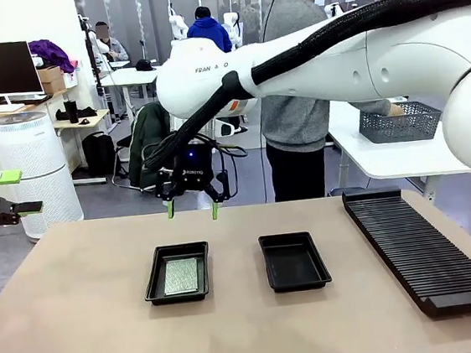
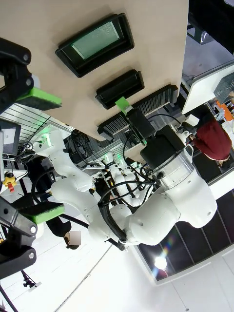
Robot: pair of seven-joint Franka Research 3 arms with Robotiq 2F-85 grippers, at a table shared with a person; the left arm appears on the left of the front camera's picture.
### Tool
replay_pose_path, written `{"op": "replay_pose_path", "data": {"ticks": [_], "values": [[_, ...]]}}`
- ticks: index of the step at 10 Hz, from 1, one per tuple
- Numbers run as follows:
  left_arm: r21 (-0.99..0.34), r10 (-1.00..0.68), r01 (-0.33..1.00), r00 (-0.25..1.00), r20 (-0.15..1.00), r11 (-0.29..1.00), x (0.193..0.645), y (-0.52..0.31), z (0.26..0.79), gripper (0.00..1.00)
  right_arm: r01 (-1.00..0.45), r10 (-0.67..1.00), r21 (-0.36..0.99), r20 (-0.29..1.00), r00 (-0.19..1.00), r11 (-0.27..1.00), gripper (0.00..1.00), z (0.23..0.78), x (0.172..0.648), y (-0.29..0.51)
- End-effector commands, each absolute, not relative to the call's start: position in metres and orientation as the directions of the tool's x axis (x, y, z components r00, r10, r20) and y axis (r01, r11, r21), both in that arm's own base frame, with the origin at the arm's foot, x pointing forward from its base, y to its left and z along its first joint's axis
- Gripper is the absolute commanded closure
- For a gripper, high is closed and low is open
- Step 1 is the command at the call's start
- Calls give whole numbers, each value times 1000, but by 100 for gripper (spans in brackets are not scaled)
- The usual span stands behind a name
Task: Inspect and transfer BCBs to ESD trays.
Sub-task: Pick up the Blank PCB from the PCB Rack and place it in the left ESD tray.
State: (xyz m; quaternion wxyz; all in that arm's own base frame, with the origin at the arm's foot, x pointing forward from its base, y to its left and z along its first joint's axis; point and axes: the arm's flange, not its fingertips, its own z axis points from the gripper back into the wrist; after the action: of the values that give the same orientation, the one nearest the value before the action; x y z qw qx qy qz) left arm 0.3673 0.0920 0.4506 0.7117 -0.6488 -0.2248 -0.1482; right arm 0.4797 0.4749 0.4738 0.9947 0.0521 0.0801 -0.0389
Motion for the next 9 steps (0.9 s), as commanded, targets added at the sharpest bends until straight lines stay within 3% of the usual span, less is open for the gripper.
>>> {"op": "replay_pose_path", "data": {"ticks": [1,9], "values": [[-861,87,497,858,507,111,367,93,452,0,104,-95,62,-132,987,993,0,475,482,475],[-861,87,497,858,507,111,367,93,452,0,84,-69,93,-158,985,992,0,475,481,474]]}}
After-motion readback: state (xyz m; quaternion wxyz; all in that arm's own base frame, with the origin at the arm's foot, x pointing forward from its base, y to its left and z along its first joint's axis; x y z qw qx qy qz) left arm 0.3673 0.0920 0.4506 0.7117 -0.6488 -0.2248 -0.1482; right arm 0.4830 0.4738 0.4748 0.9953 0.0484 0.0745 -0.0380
